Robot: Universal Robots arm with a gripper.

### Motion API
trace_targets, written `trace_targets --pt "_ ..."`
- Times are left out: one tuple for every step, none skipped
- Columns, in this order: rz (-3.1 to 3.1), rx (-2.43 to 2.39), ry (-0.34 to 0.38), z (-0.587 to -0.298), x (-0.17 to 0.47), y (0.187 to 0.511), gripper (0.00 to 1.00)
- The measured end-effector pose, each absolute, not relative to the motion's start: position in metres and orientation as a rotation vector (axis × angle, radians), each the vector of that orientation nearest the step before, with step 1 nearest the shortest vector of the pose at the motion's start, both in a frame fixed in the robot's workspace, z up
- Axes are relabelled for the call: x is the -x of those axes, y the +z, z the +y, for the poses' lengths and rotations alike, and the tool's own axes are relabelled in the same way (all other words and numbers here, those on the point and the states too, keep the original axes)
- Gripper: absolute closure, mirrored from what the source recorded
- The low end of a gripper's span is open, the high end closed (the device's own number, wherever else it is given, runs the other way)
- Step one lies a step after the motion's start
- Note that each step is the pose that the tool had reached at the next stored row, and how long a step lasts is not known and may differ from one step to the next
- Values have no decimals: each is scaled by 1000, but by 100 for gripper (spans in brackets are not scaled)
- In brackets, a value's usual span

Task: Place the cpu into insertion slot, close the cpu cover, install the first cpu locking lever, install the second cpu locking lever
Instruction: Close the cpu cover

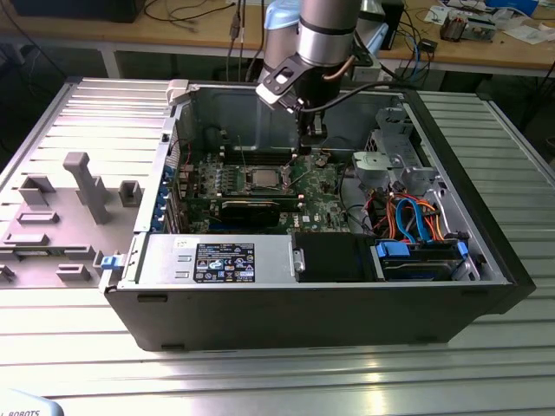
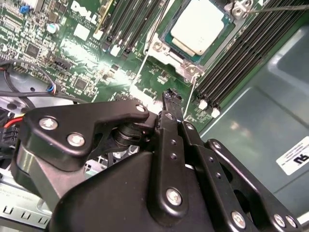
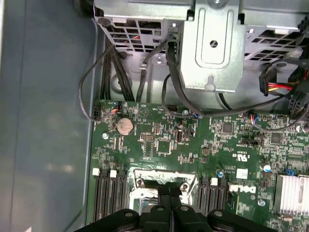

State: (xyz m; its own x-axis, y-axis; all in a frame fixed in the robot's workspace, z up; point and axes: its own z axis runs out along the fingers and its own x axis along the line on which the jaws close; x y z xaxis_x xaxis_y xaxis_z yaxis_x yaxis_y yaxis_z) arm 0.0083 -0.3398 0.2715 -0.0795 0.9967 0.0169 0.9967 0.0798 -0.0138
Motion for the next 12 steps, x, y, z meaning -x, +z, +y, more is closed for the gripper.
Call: trace_targets --pt "-2292 2116 -2 -340 -9 271 89" --pt "-2292 2116 -2 -340 -10 271 89" --pt "-2292 2116 -2 -340 -11 271 89" --pt "-2292 2117 -2 -340 -11 271 89" --pt "-2292 2116 -2 -340 -11 271 89" --pt "-2292 2116 -1 -340 -11 271 89" --pt "-2293 2117 -1 -340 -11 271 89" --pt "-2293 2117 -1 -340 -11 271 89" --pt "-2293 2117 -1 -340 -11 271 89" --pt "-2293 2116 -1 -340 -11 271 89" --pt "-2293 2117 -1 -340 -11 271 89" --pt "-2293 2117 -1 -340 -12 271 89"
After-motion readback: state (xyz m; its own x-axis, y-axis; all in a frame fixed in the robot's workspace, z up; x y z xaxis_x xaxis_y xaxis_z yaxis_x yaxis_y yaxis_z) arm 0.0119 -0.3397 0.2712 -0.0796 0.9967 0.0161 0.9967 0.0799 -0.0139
